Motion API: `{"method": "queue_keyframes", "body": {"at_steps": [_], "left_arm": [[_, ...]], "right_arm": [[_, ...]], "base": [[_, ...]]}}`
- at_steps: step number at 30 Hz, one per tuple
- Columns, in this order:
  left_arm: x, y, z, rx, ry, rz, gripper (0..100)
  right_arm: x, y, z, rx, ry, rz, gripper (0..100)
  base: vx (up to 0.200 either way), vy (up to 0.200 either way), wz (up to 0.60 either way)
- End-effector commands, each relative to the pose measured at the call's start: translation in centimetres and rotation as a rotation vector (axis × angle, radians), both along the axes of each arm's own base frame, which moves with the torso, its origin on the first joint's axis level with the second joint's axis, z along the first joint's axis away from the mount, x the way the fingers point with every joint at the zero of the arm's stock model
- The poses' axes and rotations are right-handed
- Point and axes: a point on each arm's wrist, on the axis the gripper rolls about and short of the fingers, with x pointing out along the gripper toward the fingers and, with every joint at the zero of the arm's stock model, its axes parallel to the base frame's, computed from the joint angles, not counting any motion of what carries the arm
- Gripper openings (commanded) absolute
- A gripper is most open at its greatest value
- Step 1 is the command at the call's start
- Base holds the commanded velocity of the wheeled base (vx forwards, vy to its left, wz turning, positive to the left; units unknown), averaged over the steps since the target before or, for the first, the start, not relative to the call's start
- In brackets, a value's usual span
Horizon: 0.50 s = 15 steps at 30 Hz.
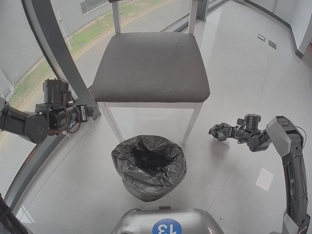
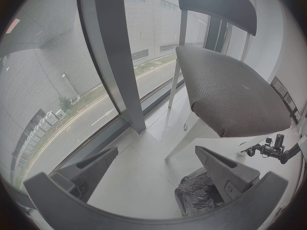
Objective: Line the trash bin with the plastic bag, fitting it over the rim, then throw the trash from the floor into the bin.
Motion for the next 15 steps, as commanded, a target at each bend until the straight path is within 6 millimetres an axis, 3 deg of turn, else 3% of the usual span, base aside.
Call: {"method": "queue_keyframes", "body": {"at_steps": [1, 3, 8, 9, 12, 15], "left_arm": [[0.0, 0.0, -0.1, 0.000, 0.004, 0.001, 100], [0.0, 0.0, -0.1, 0.000, 0.005, 0.006, 100], [-0.1, -0.1, -0.3, 0.000, 0.009, 0.008, 100], [-0.3, -0.4, -0.3, 0.003, 0.013, -0.005, 100], [-0.6, -1.1, -0.5, 0.005, 0.020, -0.027, 100], [-0.8, -1.6, -0.8, 0.002, 0.032, -0.038, 100]], "right_arm": [[-0.4, 0.0, -0.4, 0.001, 0.020, 0.000, 0], [-0.9, 0.5, -0.1, 0.001, 0.029, 0.009, 0], [-2.3, 1.6, 3.8, 0.001, 0.011, 0.029, 0], [-3.4, 1.9, 6.2, 0.006, 0.000, 0.033, 0], [-6.0, 2.4, 9.8, 0.029, 0.000, 0.036, 0], [-8.6, 2.6, 12.0, 0.027, 0.009, 0.038, 0]], "base": [[0.000, 0.000, 0.00], [0.000, 0.000, 0.00], [0.000, 0.000, 0.00], [0.000, 0.000, 0.00], [0.000, 0.000, 0.00], [0.000, 0.000, 0.00]]}}
